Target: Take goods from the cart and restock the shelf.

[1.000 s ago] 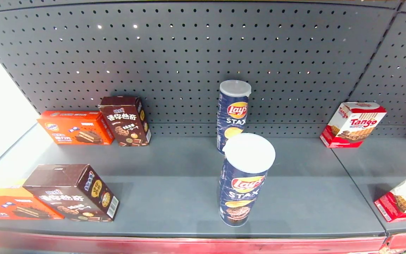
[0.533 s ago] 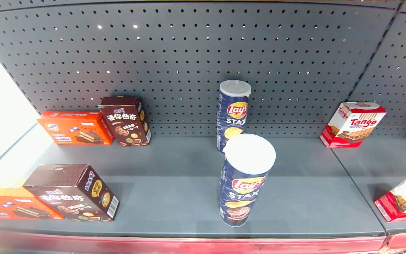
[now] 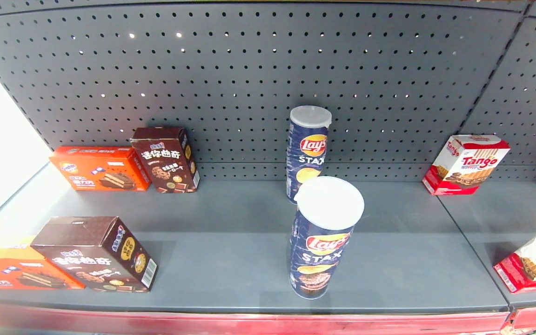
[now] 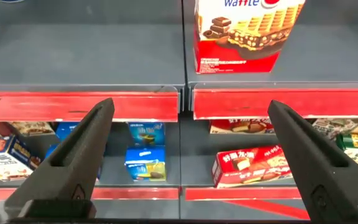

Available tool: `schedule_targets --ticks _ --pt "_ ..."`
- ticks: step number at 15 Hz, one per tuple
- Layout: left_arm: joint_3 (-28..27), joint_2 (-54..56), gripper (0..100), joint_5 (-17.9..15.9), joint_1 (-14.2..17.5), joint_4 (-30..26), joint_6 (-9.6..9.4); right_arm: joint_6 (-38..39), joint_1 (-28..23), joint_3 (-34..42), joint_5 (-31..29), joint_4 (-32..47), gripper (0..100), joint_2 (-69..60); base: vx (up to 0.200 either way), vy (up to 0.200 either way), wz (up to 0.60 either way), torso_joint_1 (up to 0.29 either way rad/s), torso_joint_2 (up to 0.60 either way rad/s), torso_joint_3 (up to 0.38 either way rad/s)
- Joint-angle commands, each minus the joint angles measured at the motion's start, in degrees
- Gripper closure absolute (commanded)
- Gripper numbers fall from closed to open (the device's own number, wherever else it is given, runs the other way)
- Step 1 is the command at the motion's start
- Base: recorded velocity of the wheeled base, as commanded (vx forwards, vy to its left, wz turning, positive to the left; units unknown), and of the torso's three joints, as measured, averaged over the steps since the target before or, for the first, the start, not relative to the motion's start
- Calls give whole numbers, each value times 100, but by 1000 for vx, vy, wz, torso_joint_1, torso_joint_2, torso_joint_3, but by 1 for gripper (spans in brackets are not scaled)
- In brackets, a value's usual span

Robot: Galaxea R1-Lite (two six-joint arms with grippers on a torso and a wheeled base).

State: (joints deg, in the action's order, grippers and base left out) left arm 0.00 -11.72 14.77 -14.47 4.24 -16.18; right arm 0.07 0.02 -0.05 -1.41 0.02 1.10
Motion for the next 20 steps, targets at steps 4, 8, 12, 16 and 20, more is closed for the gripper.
schedule_targets --ticks 4,8,12,16,20 --pt "0 723 0 -458 1579 -117 704 -7 -2 5 1 -2 0 -39 0 0 0 0 0 0" --pt "-193 1128 0 -1978 1429 -582 1196 -7 -2 5 1 -2 0 -39 0 0 0 0 0 0" --pt "-185 1172 0 -1996 1438 -574 1767 -7 -2 5 1 -2 0 -39 0 0 0 0 0 0" --pt "-158 1172 0 -616 1438 -530 1503 -7 -2 5 1 -2 0 -39 0 0 0 0 0 0" --pt "-114 1163 0 -2225 1429 -565 1082 -7 -2 5 1 -2 0 -39 0 0 0 0 0 0"
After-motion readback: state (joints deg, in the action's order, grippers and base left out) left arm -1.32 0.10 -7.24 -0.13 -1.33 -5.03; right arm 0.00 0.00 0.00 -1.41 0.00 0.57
